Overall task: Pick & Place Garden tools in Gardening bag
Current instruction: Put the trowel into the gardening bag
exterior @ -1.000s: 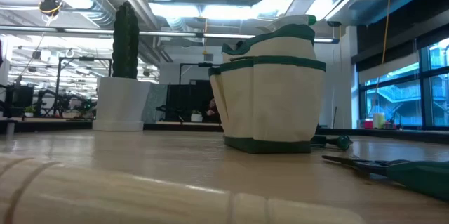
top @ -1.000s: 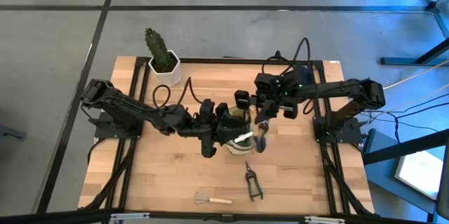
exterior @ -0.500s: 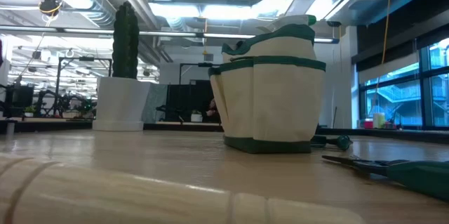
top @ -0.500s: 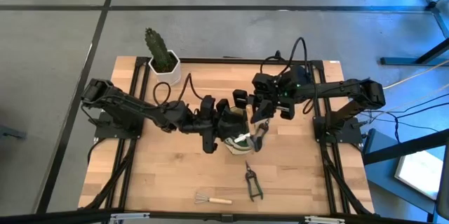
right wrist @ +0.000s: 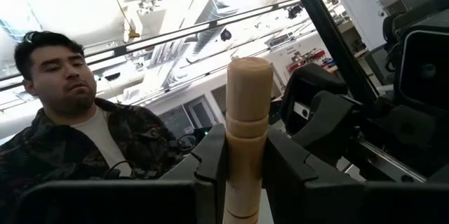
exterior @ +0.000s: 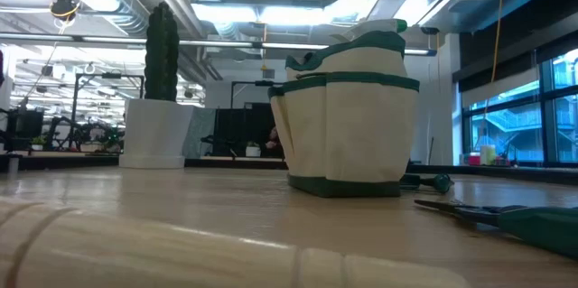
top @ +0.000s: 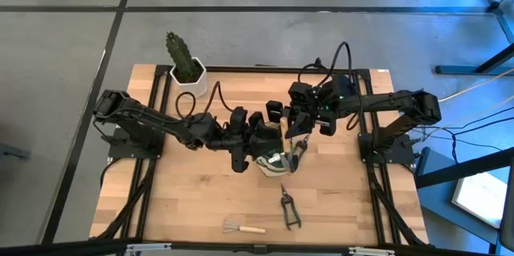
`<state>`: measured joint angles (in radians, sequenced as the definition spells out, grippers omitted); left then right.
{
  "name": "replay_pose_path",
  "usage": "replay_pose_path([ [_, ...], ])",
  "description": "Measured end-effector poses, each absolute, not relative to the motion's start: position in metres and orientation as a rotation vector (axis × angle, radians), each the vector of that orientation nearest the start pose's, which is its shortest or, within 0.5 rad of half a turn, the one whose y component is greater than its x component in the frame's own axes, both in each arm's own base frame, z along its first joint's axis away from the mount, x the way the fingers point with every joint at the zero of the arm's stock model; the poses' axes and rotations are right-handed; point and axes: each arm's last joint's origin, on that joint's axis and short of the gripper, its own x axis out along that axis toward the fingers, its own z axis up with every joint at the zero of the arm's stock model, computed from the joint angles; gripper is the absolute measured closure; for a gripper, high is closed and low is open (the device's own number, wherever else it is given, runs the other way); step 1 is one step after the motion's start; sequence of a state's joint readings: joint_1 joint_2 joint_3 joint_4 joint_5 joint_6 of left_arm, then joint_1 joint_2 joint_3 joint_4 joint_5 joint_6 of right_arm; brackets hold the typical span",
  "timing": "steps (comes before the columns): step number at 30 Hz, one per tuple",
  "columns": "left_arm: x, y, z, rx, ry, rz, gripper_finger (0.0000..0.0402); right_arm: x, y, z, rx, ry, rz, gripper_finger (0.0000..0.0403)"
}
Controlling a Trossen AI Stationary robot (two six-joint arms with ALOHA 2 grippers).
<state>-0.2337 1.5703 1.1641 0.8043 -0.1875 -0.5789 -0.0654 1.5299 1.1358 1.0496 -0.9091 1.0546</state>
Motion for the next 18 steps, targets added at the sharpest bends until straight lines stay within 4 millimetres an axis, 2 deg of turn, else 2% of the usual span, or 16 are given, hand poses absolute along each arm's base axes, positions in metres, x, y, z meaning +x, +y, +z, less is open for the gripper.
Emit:
replay_pose_path([
  [6, 0.349, -0.079, 0.363, -0.684, -0.362, -0.171, 0.0229, 0.327, 0.002, 0.38, 0.647, -0.101, 1.021, 0.0336],
  [12, 0.346, -0.09, 0.363, -0.713, -0.35, -0.21, 0.0229, 0.327, 0.002, 0.38, 0.653, -0.096, 1.023, 0.0336],
  [18, 0.355, -0.095, 0.35, -0.728, -0.33, -0.158, 0.0228, 0.327, 0.002, 0.38, 0.655, -0.089, 1.024, 0.0336],
])
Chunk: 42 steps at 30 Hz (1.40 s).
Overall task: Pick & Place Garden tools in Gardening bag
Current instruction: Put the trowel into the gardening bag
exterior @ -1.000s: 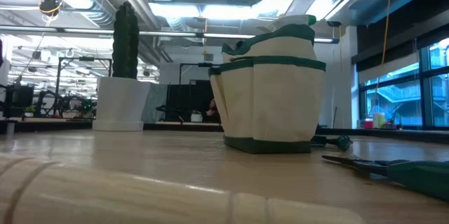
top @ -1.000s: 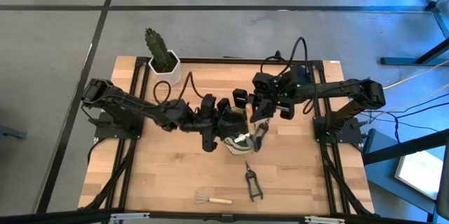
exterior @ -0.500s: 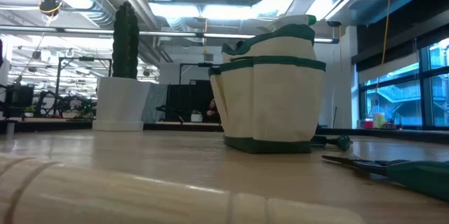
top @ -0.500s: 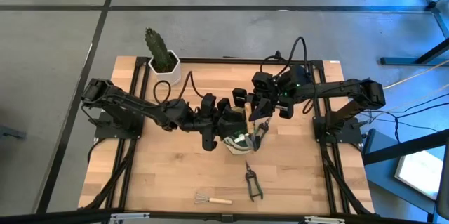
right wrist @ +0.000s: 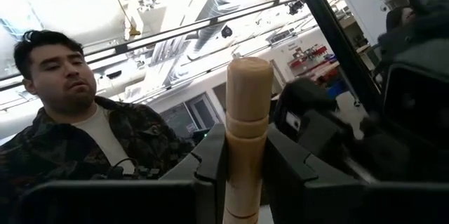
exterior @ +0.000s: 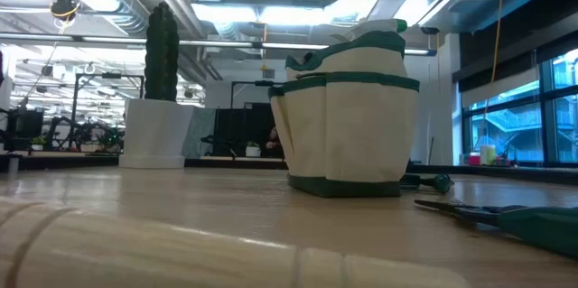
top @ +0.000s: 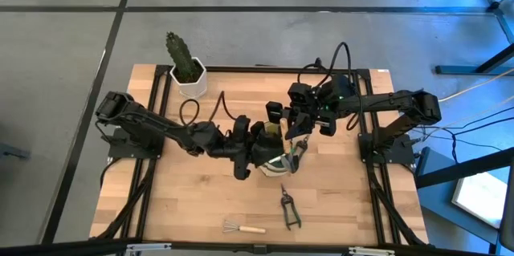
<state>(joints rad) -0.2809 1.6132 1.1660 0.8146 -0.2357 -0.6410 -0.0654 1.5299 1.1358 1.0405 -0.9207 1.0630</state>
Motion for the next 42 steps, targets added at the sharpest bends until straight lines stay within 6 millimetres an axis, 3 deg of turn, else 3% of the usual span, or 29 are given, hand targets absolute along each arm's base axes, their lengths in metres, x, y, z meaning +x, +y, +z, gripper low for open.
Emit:
replay_pose_path([
  [6, 0.367, -0.097, 0.335, -0.757, -0.347, -0.16, 0.0214, 0.329, 0.002, 0.377, 0.654, -0.053, 1.023, 0.0336],
  [13, 0.367, -0.096, 0.336, -0.752, -0.354, -0.157, 0.0197, 0.329, 0.001, 0.377, 0.654, -0.066, 1.01, 0.0336],
  [42, 0.365, -0.096, 0.338, -0.777, -0.355, -0.203, 0.0204, 0.329, 0.002, 0.379, 0.694, -0.081, 1.003, 0.0336],
])
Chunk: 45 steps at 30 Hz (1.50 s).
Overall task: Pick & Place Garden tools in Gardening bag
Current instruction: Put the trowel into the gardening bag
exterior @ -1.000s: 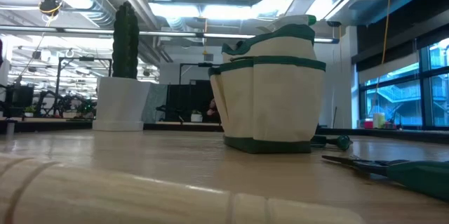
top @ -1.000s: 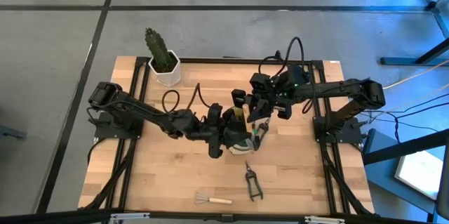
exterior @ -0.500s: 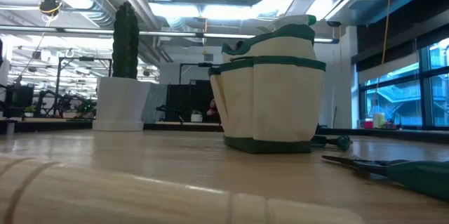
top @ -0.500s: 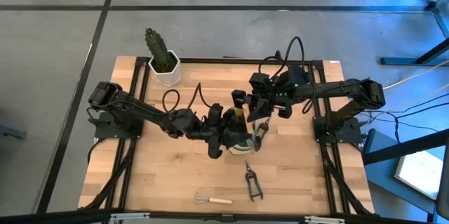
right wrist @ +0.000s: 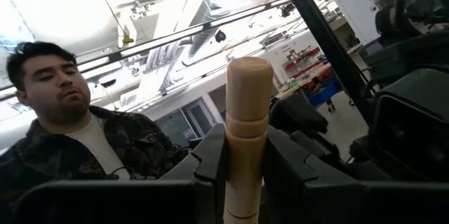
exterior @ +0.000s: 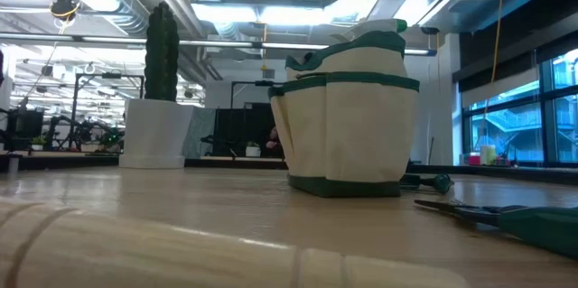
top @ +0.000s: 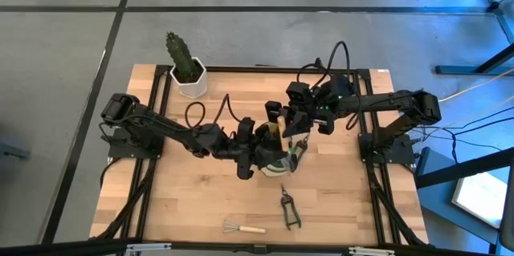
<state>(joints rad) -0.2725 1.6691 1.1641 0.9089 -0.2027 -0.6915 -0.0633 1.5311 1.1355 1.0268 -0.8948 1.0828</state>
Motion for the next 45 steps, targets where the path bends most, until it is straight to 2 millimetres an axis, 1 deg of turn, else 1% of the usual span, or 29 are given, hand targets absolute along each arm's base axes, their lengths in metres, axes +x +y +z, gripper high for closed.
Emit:
replay_pose_path([
  [3, 0.3645, -0.0981, 0.3388, -0.793, -0.353, -0.233, 0.0203, 0.328, 0.0059, 0.3794, 0.691, -0.071, 1.031, 0.0336],
  [6, 0.3643, -0.0989, 0.3387, -0.808, -0.354, -0.228, 0.0198, 0.329, 0.0066, 0.3779, 0.7, -0.048, 1.03, 0.0336],
  [11, 0.3656, -0.098, 0.3356, -0.827, -0.329, -0.186, 0.0168, 0.3312, 0.0051, 0.3746, 0.725, -0.011, 1.008, 0.0336],
  [16, 0.3664, -0.0984, 0.3327, -0.764, -0.302, -0.153, 0.0145, 0.3326, 0.0041, 0.3727, 0.746, 0.005, 0.988, 0.0336],
  [22, 0.3658, -0.0974, 0.3351, -0.689, -0.332, -0.152, 0.0148, 0.3289, 0.0007, 0.3798, 0.761, -0.07, 0.989, 0.0336],
  [26, 0.3647, -0.0972, 0.3381, -0.684, -0.364, -0.162, 0.015, 0.3278, 0.0004, 0.3822, 0.781, -0.1, 0.983, 0.0336],
  [38, 0.3638, -0.0948, 0.3412, -0.749, -0.399, -0.169, 0.015, 0.3299, 0.0001, 0.3815, 0.821, -0.12, 0.931, 0.0336],
  [45, 0.3613, -0.1021, 0.3418, -0.819, -0.402, -0.176, 0.015, 0.333, 0.0085, 0.3793, 0.899, -0.103, 0.895, 0.0336],
])
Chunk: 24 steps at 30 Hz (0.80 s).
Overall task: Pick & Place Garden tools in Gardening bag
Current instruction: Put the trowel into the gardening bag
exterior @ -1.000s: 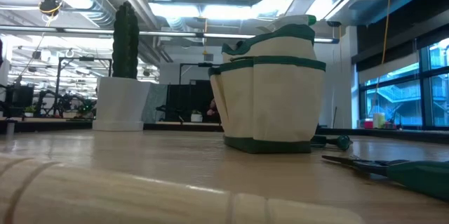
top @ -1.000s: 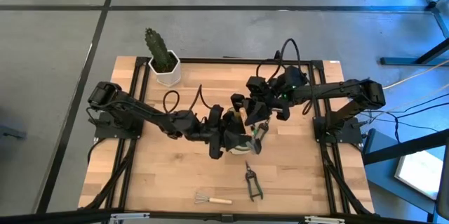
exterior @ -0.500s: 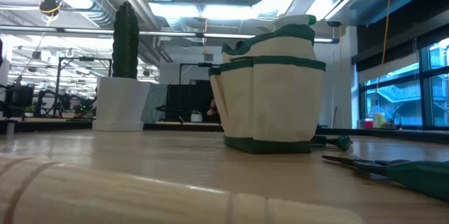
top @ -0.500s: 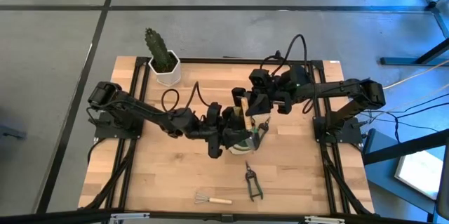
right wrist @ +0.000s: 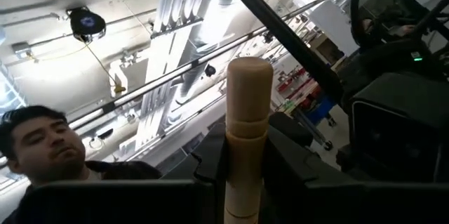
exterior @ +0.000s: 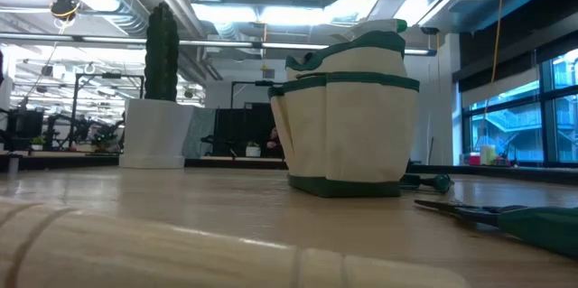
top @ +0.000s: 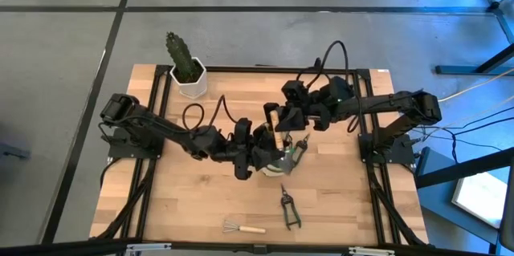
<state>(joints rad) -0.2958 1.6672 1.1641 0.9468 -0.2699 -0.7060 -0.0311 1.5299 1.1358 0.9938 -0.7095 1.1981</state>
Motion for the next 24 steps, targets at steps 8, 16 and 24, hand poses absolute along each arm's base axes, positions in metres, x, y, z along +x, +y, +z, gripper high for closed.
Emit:
replay_pose_path([
  [8, 0.3586, -0.1064, 0.3439, -0.845, -0.435, -0.157, 0.0151, 0.3331, 0.0132, 0.3793, 0.854, -0.129, 0.89, 0.0336],
  [16, 0.359, -0.1058, 0.3426, -0.893, -0.432, -0.126, 0.0167, 0.3354, 0.0131, 0.3756, 0.845, -0.098, 0.868, 0.0336],
  [24, 0.3588, -0.1067, 0.3433, -0.89, -0.424, -0.143, 0.0307, 0.3356, 0.0133, 0.3744, 0.839, -0.081, 0.876, 0.0336],
])
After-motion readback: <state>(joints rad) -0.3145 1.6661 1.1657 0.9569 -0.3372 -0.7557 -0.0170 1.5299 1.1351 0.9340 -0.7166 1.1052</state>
